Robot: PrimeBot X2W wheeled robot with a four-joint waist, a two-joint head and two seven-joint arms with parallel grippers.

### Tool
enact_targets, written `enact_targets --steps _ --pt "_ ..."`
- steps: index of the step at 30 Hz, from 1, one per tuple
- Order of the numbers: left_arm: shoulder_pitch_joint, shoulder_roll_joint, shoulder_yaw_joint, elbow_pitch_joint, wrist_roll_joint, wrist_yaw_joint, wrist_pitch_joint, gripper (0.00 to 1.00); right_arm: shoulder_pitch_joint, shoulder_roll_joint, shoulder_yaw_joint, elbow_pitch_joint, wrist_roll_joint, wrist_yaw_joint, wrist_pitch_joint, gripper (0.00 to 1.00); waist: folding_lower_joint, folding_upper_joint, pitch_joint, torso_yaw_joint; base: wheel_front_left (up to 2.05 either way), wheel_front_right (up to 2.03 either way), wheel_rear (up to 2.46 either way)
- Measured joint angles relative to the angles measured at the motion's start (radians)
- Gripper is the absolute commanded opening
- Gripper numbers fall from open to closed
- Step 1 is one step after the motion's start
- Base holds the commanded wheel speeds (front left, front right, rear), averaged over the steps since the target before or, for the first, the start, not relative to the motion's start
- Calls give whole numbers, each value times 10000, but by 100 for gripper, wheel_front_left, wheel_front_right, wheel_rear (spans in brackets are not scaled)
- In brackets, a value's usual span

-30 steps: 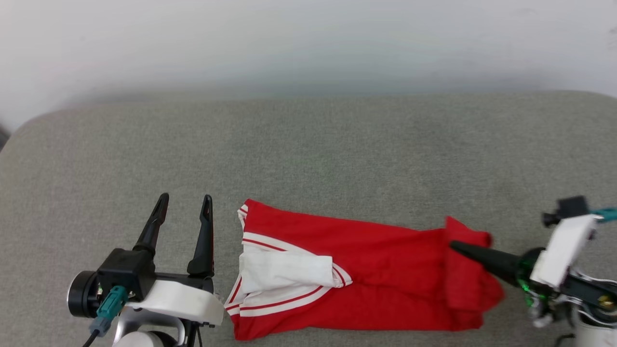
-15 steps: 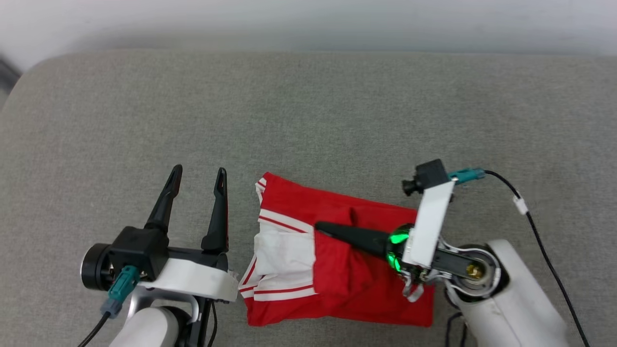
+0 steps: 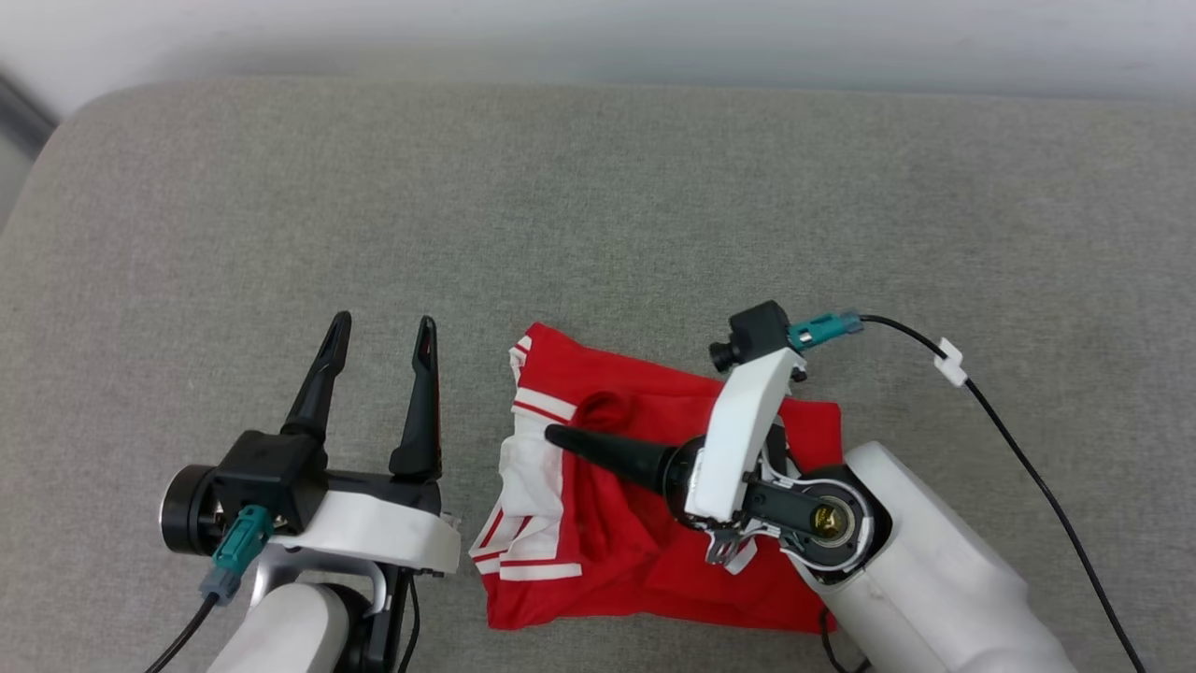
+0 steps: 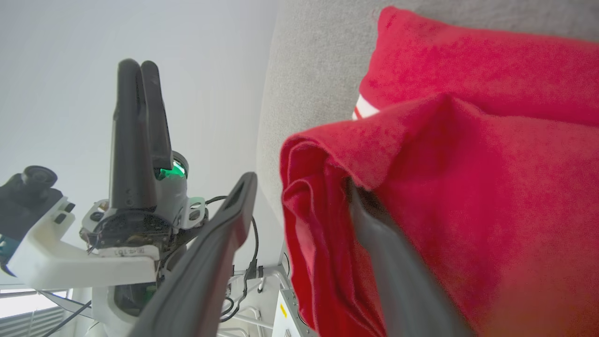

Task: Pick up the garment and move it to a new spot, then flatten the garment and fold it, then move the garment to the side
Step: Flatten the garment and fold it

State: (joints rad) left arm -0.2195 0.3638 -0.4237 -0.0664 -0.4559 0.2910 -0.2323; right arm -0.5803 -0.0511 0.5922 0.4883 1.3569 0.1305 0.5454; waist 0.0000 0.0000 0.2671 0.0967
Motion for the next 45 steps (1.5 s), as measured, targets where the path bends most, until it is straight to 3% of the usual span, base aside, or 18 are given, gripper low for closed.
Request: enact_targets --steps 6,11,16,20,25,29,37,45 --pt "252 113 94 92 -94 35 -12 100 -186 -568 675 -1177 -1195 2 -462 100 0 0 -481 -317 0 0 0" --pt "512 119 115 121 -151 186 -13 100 -163 -1595 713 -1952 -3521 2 -1958 100 0 0 -844 -693 0 0 0" --pt "721 130 201 161 -226 324 -15 100 579 -2334 -512 -2067 -6115 2 -3189 100 0 0 -1138 -1058 0 0 0" --pt "921 194 309 221 -284 370 -44 100 1610 -2573 -2165 -2587 -8069 2 -3967 100 0 0 -1329 -1288 0 0 0" --pt "1209 322 470 332 -362 497 -84 100 3106 -2293 -4330 -3708 -9944 2 -4780 100 0 0 -1556 -1479 0 0 0" --pt "1512 428 623 472 -462 523 -104 100 4145 -1703 -5356 -4759 -10773 2 -5164 100 0 0 -1778 -1568 0 0 0" --pt "2372 439 548 704 -612 537 -144 100 6020 -800 -5848 -6088 -11311 4 -5007 100 -1 0 -2475 -1612 0 0 0" --pt "2456 430 593 788 -796 514 -144 100 6404 -571 -5858 -6640 -11453 4 -4667 100 -2 0 -2554 -1580 0 0 0"
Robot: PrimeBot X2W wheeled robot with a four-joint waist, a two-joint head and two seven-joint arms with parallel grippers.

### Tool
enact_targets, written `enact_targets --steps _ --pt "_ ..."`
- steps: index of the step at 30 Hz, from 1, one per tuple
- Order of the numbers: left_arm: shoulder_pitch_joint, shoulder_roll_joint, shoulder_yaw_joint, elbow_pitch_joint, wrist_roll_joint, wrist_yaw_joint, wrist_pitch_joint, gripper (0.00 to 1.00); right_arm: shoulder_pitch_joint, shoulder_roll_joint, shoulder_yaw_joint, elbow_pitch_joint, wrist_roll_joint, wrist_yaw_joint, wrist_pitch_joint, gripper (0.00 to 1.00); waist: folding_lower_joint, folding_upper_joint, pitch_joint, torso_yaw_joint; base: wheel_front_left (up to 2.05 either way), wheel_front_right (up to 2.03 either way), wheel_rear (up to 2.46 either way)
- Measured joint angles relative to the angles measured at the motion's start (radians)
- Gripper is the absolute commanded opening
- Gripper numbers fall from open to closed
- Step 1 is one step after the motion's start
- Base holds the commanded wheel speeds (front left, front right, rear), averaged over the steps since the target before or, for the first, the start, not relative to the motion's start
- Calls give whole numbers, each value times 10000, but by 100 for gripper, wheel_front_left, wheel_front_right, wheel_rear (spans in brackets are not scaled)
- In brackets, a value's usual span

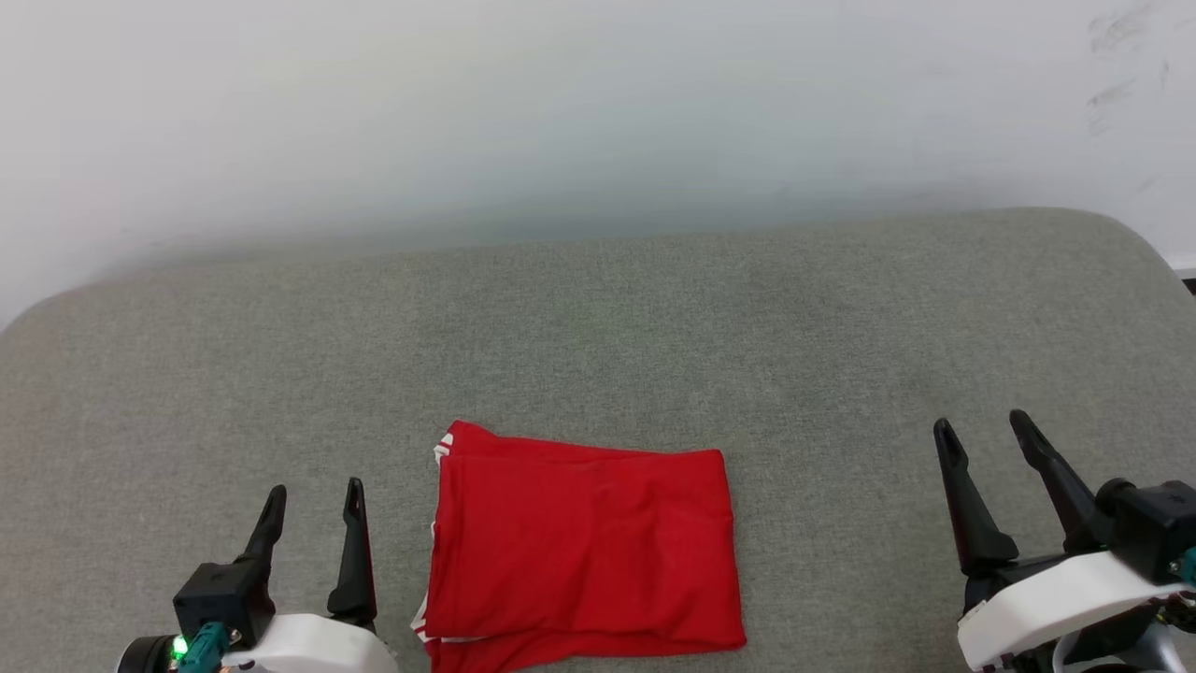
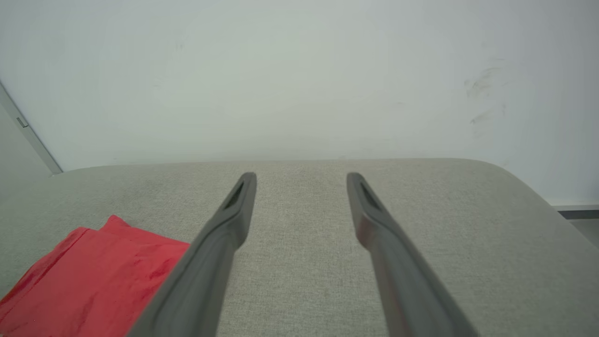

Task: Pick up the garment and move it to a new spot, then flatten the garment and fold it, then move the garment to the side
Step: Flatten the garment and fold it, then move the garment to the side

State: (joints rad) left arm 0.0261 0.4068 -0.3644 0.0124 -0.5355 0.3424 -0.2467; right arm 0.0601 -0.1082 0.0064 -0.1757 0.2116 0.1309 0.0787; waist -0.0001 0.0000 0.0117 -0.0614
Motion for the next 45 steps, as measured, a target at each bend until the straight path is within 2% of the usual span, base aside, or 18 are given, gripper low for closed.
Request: enact_targets --steps 8,12,14,15,17,20,22,24,27,30,38,41,42,43,45 --pt "-221 17 196 94 -121 -138 -42 100 -14 42 -217 21 240 0 267 100 0 0 136 -7 0 0 0" --pt "-333 -69 221 29 -40 -136 -88 100 -80 -67 -1170 370 1051 0 1101 100 0 0 260 66 0 0 0" --pt "-362 -115 284 -21 21 -127 -107 100 -200 -311 -1862 652 1638 -2 1724 100 1 0 334 124 0 0 0" --pt "-419 -211 405 -79 63 -128 -119 100 -406 -752 -2568 1310 2550 -2 3095 100 1 0 432 238 0 0 0" --pt "-532 -299 449 -140 150 -165 -128 100 -426 -1028 -2834 1814 3095 -2 4288 100 1 0 525 352 0 0 0" --pt "-801 -433 489 -245 268 -232 -132 100 -655 -1041 -3294 2418 3766 -2 5967 100 1 0 760 535 0 0 0" --pt "-998 -508 504 -299 376 -316 -134 100 -895 -825 -3438 2581 4136 -2 6851 100 1 0 978 665 0 0 0" --pt "-1209 -633 543 -345 506 -359 -134 100 -1145 -460 -3369 2690 4564 -2 7628 100 1 0 1232 788 0 0 0" --pt "-1489 -775 623 -345 671 -454 -134 100 -1443 224 -3018 2771 5802 -2 8602 100 2 0 1623 969 0 0 0" --pt "-1675 -915 723 -320 836 -548 -134 100 -1702 418 -2723 2976 6821 -2 9221 100 2 0 1979 1126 0 0 0" --pt "-2150 -1241 853 -313 1168 -811 -136 100 -2757 508 -1204 4008 8491 4 9319 100 2 0 2810 1314 0 0 0" --pt "-2332 -1333 846 -215 1281 -928 -136 100 -3077 451 -437 4259 8715 2 9085 100 2 0 3029 1346 0 0 0" --pt "-2389 -1342 867 -186 1296 -961 -136 100 -3172 435 -244 4318 8746 2 8966 40 2 0 3083 1352 0 0 0" --pt "-2423 -1356 869 -142 1315 -991 -136 100 -3261 428 -82 4364 8832 4 8845 0 2 0 3119 1356 0 0 0" --pt "-2449 -1394 882 -58 1381 -1047 -136 100 -3391 426 222 4376 8671 10 8569 0 3 0 3130 1351 0 0 0"
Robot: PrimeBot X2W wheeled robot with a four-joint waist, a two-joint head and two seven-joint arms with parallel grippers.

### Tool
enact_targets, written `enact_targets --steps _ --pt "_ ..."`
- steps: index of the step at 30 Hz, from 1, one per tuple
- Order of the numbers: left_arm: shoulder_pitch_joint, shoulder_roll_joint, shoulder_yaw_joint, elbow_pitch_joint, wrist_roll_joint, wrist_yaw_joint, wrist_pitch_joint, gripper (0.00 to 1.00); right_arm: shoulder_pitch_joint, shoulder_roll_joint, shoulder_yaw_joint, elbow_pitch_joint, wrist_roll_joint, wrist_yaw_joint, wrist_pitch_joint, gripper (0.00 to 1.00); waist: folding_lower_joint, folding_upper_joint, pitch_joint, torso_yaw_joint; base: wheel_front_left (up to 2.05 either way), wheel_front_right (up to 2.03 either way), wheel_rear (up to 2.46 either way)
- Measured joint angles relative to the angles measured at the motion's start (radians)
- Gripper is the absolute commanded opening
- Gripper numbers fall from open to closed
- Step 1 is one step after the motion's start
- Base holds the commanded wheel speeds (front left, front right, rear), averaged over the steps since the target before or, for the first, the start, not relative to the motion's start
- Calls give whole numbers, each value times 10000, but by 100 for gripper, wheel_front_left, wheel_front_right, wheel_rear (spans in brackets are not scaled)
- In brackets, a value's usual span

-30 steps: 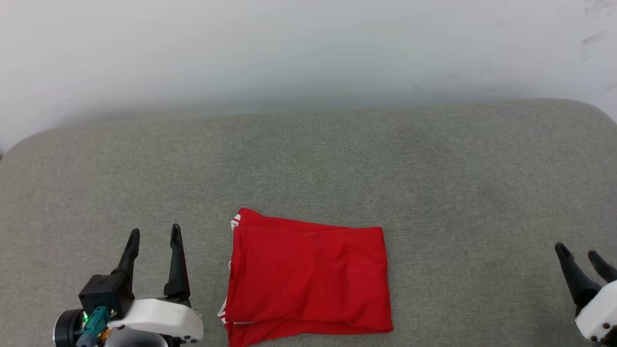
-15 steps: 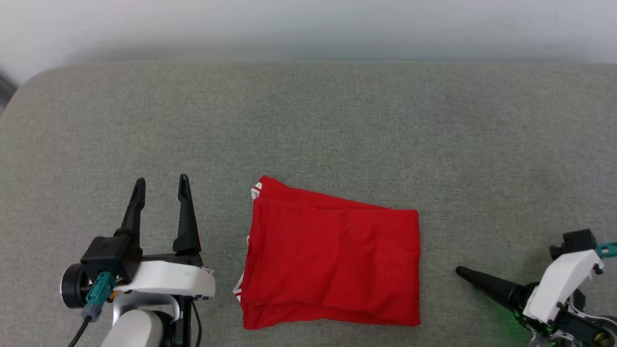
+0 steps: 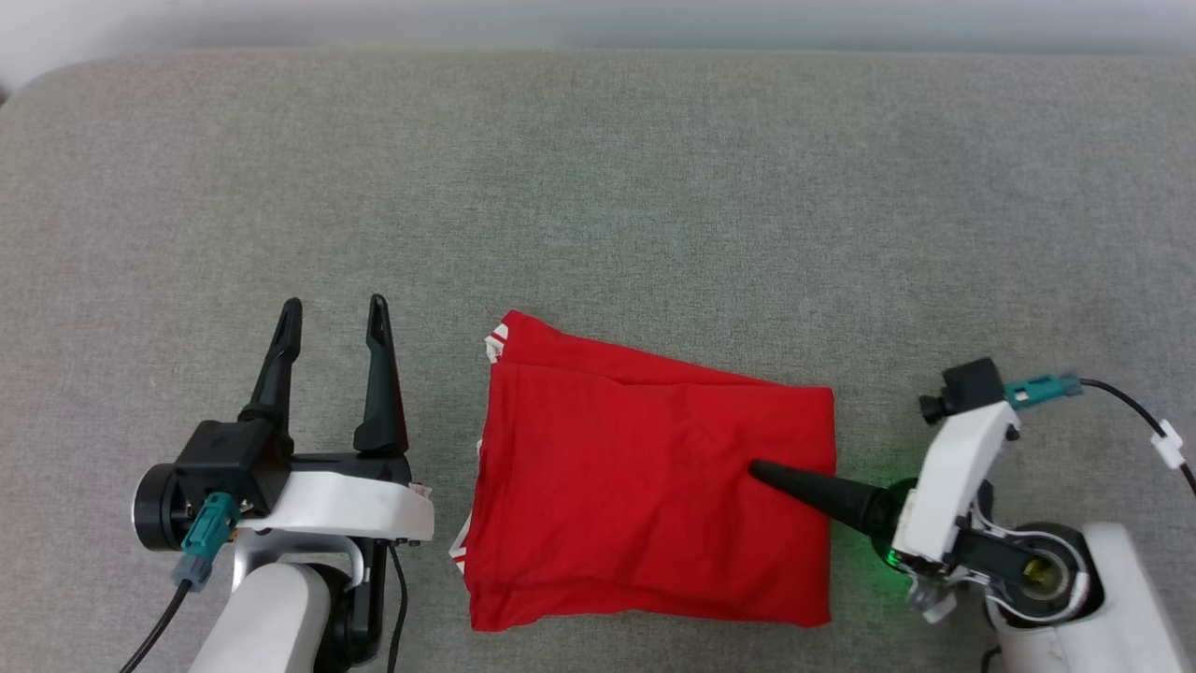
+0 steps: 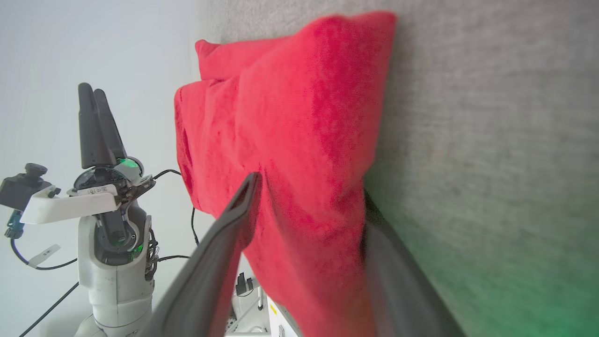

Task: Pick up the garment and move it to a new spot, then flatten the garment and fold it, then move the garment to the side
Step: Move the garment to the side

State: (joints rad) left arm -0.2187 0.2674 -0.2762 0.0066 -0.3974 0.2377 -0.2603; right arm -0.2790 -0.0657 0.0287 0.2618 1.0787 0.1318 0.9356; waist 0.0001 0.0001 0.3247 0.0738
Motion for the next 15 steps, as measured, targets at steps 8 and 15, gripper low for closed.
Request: enact_targets --steps 8,15 --pt "325 -2 12 483 125 -337 -13 100 432 -936 1114 -295 -1607 -10 -1262 0 0 0 -911 -263 0 0 0" --pt "732 58 -174 658 111 -539 -12 100 816 -1858 1365 -163 -3544 -10 -1862 0 0 0 -1773 -818 0 0 0"
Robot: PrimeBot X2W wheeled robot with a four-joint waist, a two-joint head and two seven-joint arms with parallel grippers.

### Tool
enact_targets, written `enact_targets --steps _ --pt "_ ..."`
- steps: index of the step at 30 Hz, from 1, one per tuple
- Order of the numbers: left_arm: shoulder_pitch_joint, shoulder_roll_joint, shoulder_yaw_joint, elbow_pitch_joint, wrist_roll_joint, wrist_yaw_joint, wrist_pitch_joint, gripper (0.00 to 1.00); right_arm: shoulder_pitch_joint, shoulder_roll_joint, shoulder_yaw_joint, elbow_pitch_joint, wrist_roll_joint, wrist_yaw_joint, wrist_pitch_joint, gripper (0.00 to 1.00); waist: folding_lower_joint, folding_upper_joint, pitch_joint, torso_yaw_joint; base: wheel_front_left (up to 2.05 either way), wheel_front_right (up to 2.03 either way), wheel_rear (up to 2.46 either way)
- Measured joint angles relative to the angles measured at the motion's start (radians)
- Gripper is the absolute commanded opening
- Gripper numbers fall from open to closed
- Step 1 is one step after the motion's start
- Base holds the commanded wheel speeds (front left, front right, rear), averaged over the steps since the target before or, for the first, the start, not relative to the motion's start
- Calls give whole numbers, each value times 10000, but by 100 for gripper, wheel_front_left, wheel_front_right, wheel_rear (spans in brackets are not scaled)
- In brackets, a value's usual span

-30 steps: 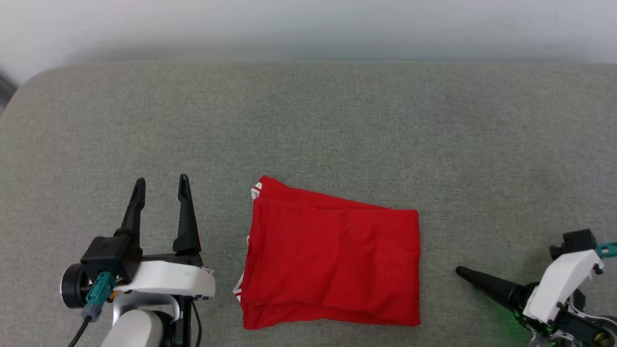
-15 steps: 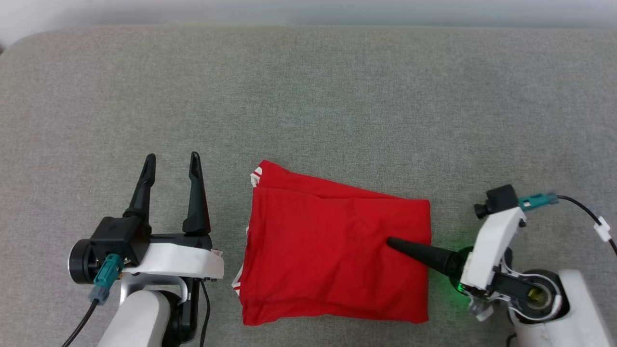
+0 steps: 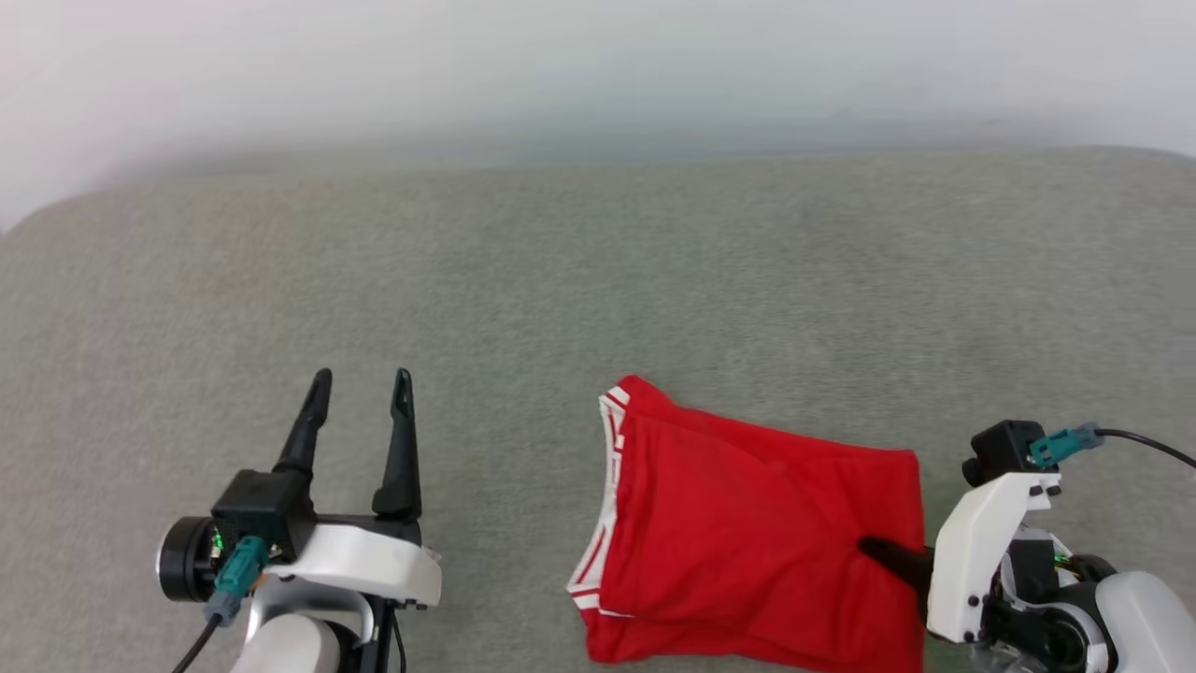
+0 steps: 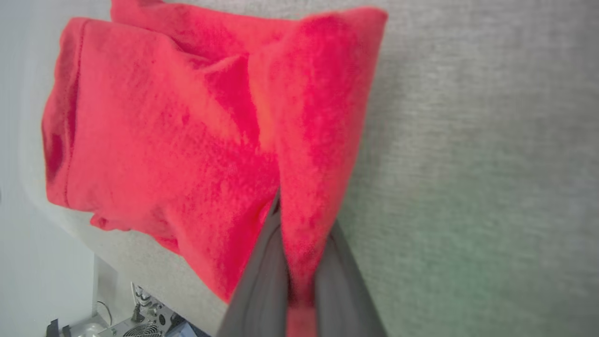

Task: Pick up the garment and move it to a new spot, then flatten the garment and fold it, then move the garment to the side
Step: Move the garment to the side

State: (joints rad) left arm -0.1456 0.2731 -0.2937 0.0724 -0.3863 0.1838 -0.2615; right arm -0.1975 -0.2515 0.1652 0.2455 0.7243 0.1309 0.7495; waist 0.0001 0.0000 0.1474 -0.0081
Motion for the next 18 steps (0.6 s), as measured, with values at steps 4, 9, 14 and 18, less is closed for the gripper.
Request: enact_targets --steps 4,9,14,18 --pt "185 -13 -159 -10 -10 -67 17 100 21 -265 -73 219 -951 2 -102 0 0 0 -296 -535 0 0 0" --pt "376 29 -56 -293 -50 35 17 100 -358 -318 -232 525 -1310 2 -40 0 -1 0 -427 -1326 0 0 0" --pt "47 148 -142 -775 67 17 128 100 -1421 -945 -552 1258 -1772 2 -104 0 -1 0 -40 -2008 0 0 0" --pt "-500 249 -326 -1162 345 8 360 100 -2458 -1507 -936 2008 -2276 2 -715 0 -1 0 661 -2338 0 0 0"
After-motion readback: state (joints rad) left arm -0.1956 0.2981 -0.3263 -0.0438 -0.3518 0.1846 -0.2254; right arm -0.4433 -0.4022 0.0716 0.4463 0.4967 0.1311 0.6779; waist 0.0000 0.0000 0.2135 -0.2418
